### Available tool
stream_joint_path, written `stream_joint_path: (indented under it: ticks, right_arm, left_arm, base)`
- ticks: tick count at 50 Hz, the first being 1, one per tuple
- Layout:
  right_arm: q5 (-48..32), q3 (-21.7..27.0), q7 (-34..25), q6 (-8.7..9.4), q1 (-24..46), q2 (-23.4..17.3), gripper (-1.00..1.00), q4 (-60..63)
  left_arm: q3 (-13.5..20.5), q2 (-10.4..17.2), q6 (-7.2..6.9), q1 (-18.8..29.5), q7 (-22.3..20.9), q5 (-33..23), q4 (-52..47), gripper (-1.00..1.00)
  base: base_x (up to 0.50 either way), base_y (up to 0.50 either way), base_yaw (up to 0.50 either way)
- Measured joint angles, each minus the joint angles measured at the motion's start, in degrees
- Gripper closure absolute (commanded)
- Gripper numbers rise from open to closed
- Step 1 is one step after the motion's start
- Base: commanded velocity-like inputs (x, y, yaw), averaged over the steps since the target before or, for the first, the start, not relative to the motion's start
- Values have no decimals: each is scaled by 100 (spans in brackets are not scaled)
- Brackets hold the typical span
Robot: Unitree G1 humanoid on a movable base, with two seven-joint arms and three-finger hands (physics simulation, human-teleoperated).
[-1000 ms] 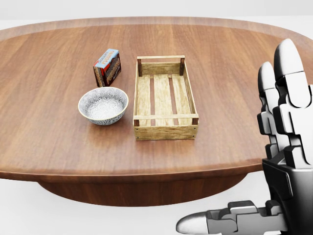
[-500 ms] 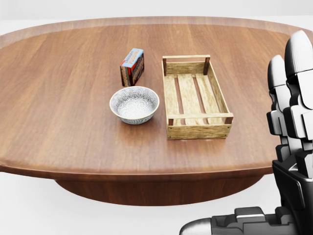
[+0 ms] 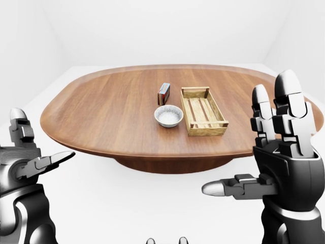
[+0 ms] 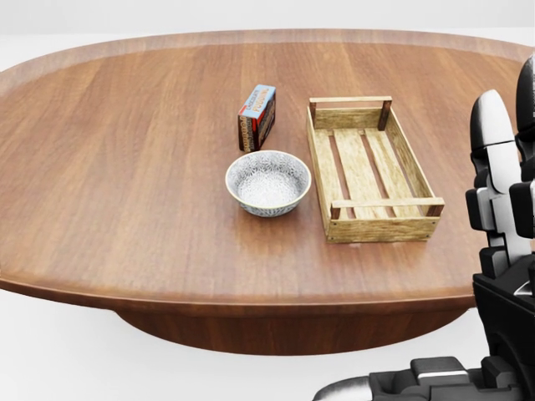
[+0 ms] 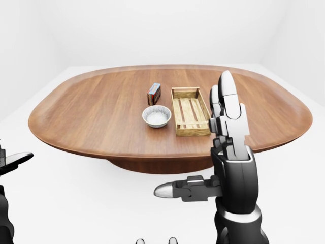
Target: Pick up the bowl on the left and put it in the tray.
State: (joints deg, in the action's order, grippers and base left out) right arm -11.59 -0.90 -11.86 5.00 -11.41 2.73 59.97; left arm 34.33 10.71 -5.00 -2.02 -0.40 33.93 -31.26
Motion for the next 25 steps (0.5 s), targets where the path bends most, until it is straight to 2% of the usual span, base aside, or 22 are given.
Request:
stream_joint_path:
  ticks: [25]
  right_arm:
    - [567, 148, 262, 0, -63, -299, -100, 1]
  left_arm:
    - [20, 17, 0, 43, 40, 57, -60, -100]
  base:
    - [50, 0, 0]
